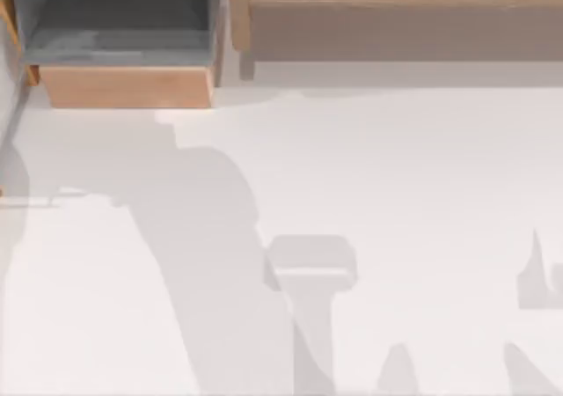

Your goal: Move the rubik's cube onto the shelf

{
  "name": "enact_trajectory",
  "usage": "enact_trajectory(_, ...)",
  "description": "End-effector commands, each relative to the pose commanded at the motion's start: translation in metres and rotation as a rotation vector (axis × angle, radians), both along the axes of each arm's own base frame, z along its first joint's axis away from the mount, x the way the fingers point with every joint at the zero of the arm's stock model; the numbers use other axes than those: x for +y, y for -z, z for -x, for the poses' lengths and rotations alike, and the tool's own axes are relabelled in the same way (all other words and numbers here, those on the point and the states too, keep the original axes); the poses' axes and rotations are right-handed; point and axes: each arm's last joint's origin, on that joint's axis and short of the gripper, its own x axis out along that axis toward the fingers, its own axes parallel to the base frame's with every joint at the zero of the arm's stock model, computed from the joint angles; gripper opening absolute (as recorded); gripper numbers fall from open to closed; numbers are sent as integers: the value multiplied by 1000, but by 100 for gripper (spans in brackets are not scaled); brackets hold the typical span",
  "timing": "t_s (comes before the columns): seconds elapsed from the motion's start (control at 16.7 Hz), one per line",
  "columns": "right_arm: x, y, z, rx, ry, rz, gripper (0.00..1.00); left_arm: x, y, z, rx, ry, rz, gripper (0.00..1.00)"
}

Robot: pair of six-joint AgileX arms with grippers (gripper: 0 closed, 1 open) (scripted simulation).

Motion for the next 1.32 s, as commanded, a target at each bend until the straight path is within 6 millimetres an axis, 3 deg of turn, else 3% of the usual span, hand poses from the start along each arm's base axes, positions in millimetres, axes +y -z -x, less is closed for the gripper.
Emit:
enact_trajectory(0.24, 0, 0, 0, 0, 0, 0, 100, 18, 50, -18, 8, -2, 3, 100)
enact_trajectory(0.36, 0, 0, 0, 0, 0, 0, 100, 19, 66, -26, 0, 3, 5, 100)
enact_trajectory(0.72, 0, 0, 0, 0, 0, 0, 100, 18, 71, -30, -5, 11, 6, 100)
enact_trajectory(1.32, 0, 0, 0, 0, 0, 0, 100, 18, 71, -30, -5, 11, 6, 25)
